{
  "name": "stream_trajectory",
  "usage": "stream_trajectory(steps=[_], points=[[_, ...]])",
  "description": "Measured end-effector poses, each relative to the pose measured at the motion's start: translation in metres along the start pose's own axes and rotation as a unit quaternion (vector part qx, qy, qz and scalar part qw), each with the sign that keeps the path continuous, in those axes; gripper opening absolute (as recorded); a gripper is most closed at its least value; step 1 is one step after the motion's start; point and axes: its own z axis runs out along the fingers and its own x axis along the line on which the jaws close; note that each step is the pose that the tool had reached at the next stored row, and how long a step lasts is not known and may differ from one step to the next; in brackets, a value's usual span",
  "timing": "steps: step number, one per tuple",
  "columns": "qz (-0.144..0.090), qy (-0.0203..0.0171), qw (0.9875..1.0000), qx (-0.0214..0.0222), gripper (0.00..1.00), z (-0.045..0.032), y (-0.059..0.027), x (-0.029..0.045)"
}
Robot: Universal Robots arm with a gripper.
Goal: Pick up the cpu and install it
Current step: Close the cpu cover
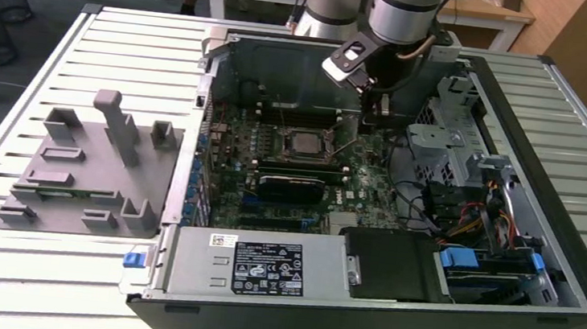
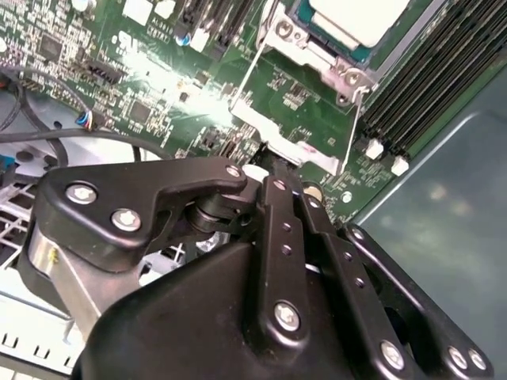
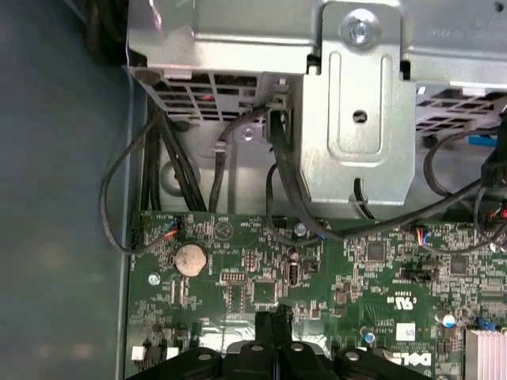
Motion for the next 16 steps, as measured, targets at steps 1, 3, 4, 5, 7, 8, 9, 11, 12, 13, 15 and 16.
stream_trajectory(steps=[1,3,4,5,7,8,9,11,12,13,15,16], points=[[0.0,0.0,1.0,0.0,0.11,0.0,-0.0014,0.0],[0.0,-0.0001,1.0,0.0,0.11,0.0,-0.004,0.0001],[0.0,-0.0001,1.0,0.0,0.11,0.0,-0.0052,0.0001],[0.0,-0.0001,1.0,0.0,0.11,0.0,-0.0065,0.0001],[0.0,-0.0001,1.0,0.0,0.11,0.0,-0.0091,0.0002],[0.0,-0.0001,1.0,0.0,0.11,-0.0001,-0.0103,0.0002],[0.0,-0.0001,1.0,0.0,0.11,-0.0001,-0.0114,0.0003],[0.0,0.0,1.0,0.0,0.11,-0.0001,-0.0119,0.0003],[0.0,0.0,1.0,0.0,0.11,-0.0001,-0.0122,0.0003],[0.0,0.0001,1.0,0.0,0.11,0.0,-0.0125,0.0003],[0.0,0.0,1.0,0.0,0.11,0.0003,-0.0129,0.0004],[0.0,0.0,1.0,0.0001,0.11,0.0005,-0.0135,0.0004]])
